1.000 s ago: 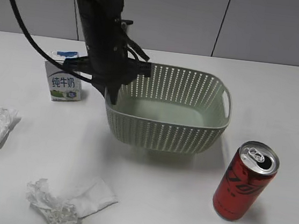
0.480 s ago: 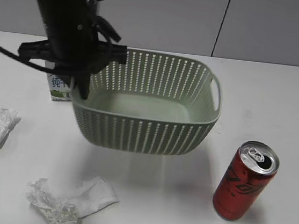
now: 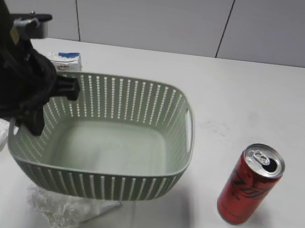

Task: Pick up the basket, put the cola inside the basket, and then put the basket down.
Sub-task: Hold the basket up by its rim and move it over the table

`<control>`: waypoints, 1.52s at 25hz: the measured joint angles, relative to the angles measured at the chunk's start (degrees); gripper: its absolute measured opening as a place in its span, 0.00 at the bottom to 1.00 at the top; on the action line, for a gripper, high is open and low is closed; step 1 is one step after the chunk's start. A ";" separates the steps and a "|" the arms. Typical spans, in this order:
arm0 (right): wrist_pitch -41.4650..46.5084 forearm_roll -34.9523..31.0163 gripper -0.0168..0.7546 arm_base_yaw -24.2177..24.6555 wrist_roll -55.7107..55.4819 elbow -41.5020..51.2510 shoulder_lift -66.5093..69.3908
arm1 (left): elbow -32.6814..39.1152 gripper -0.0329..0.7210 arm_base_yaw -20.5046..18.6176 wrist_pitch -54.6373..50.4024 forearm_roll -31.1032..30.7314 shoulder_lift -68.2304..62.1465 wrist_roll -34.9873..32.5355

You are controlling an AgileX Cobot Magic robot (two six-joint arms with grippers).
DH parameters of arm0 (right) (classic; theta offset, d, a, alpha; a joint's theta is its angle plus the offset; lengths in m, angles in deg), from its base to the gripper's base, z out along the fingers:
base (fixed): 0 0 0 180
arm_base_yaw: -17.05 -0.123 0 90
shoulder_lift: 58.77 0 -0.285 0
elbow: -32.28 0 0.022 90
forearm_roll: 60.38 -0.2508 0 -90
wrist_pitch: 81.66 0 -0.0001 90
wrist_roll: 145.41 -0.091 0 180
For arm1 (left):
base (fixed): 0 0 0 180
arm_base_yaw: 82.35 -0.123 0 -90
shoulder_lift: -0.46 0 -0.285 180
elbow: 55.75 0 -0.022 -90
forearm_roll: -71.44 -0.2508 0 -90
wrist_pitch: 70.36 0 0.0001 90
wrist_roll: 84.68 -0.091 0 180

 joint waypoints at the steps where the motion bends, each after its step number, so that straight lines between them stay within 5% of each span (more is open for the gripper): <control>1: 0.00 0.00 0.78 0.00 0.00 0.00 0.00 | 1.65 0.04 0.00 0.96 0.24 0.05 0.00; 9: 0.00 -2.74 0.78 0.00 0.00 -1.73 2.87 | 9.04 0.04 0.00 8.00 2.32 -0.01 0.00; 27: 8.79 -14.76 0.78 -0.08 8.25 -29.45 51.08 | 9.05 0.04 0.00 11.63 1.09 -0.01 -4.13; 38: 10.74 -8.08 0.78 -14.88 8.01 -36.43 75.11 | 9.05 0.04 0.00 12.16 0.00 -0.01 -4.37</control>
